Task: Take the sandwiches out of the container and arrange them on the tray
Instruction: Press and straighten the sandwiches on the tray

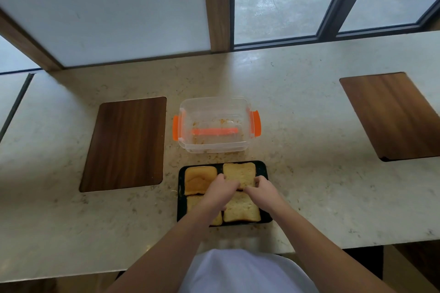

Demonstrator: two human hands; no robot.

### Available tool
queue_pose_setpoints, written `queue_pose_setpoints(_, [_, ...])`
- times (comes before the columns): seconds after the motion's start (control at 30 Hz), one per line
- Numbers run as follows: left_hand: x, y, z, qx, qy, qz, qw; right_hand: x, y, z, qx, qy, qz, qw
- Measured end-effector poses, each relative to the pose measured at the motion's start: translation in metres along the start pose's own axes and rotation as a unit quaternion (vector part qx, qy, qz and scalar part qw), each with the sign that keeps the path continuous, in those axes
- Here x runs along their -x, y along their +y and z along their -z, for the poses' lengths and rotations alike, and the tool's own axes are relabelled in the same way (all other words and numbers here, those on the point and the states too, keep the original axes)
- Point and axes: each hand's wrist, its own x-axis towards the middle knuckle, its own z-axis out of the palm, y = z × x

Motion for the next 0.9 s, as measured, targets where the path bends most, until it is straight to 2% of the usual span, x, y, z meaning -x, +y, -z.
queue_pose_setpoints(0.43, [0.003,0.004,-0.011,-0.030,-0.020,-0.016,0.999,-0.003,0.013,0.011,-0.022,0.011,-0.009,1.000])
queue_pose_setpoints(0.8, [0.005,0.003,-0.013,-0.013,-0.028,-0.032,0.999,-0.007,0.019,0.015,-0.001,0.011,-0.001,1.000])
queue_pose_setpoints(0.9, [0.006,-0.005,-0.013,-0.061,-0.021,-0.063,0.996,-0.006,0.022,0.013,-0.012,0.017,0.000,1.000])
